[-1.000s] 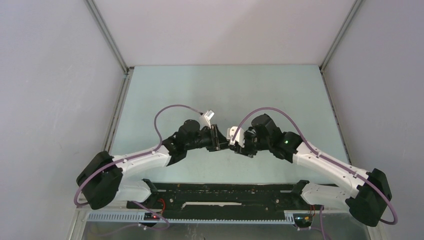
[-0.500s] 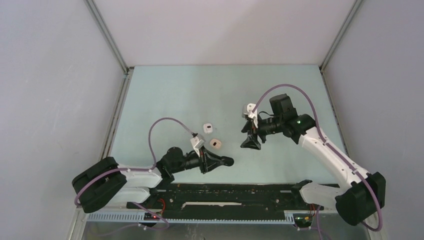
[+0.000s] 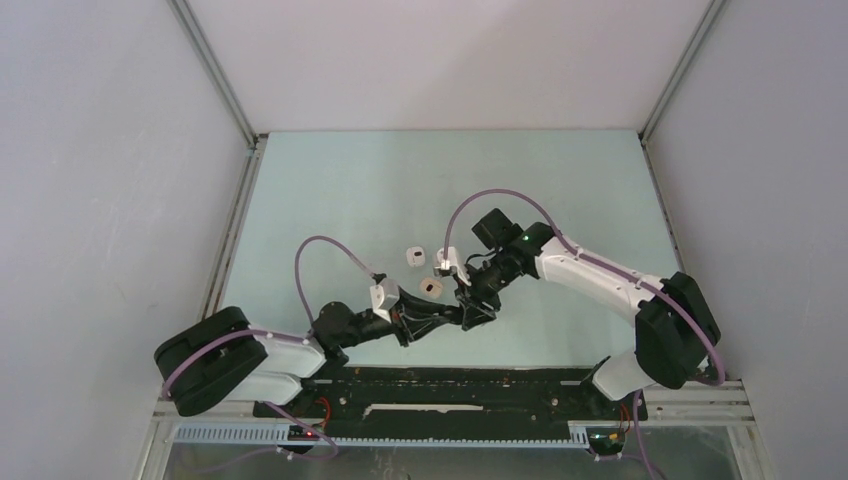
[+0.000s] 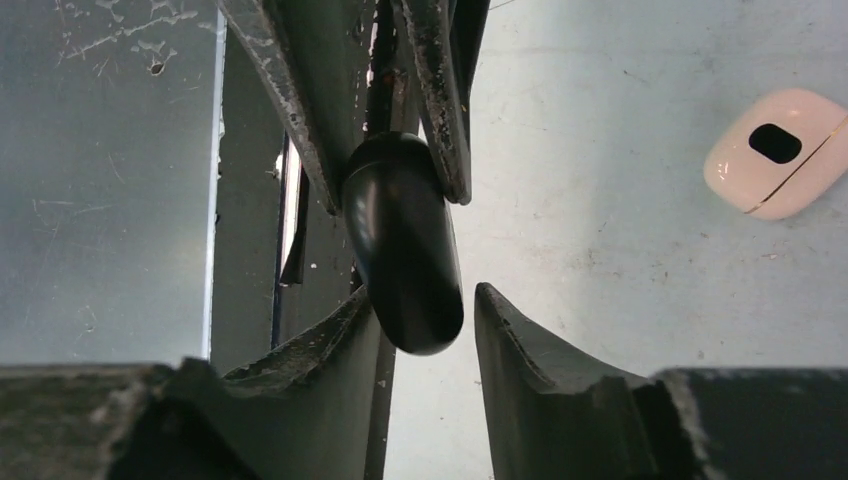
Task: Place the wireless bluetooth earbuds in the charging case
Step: Pass from the left arm to the right
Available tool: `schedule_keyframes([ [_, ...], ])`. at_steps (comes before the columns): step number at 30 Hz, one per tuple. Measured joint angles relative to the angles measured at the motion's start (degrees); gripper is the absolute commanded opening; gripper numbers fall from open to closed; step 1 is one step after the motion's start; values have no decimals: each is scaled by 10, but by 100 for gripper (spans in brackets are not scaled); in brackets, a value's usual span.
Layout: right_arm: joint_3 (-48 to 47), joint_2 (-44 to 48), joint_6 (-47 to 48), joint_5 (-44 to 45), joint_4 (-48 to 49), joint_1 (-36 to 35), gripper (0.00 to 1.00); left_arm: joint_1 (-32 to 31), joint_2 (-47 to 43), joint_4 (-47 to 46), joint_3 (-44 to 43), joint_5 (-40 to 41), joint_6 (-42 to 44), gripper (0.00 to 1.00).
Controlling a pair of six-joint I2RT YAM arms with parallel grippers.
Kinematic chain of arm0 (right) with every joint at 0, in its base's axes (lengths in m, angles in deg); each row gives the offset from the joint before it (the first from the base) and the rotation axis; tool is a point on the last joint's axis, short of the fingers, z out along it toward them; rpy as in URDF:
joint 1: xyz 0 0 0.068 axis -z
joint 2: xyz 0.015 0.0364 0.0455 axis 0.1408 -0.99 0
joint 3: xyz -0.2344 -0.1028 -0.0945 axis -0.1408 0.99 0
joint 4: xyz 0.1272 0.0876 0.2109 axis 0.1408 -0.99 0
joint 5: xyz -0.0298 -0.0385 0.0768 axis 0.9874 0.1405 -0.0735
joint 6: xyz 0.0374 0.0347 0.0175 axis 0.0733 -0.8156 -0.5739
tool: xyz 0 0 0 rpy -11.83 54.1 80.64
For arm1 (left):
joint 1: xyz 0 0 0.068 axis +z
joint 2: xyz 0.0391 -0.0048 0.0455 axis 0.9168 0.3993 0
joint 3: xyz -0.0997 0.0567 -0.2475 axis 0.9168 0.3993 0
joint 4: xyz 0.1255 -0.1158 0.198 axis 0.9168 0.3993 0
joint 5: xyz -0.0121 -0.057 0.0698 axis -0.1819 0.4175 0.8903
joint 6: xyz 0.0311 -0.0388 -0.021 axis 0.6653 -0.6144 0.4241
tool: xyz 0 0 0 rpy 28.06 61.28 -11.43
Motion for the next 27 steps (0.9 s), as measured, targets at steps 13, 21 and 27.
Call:
schedule_keyframes([
  [13,-14,-2,4,-5,-16,9,9,-2,-10,0,-1,15,19,20],
  [21,-14,45,14,67,-48,9,5,-30,-5,81,-57,33,69,30],
  [27,-14,67,23,167,-77,-40,3,-58,-3,126,-70,37,108,38],
])
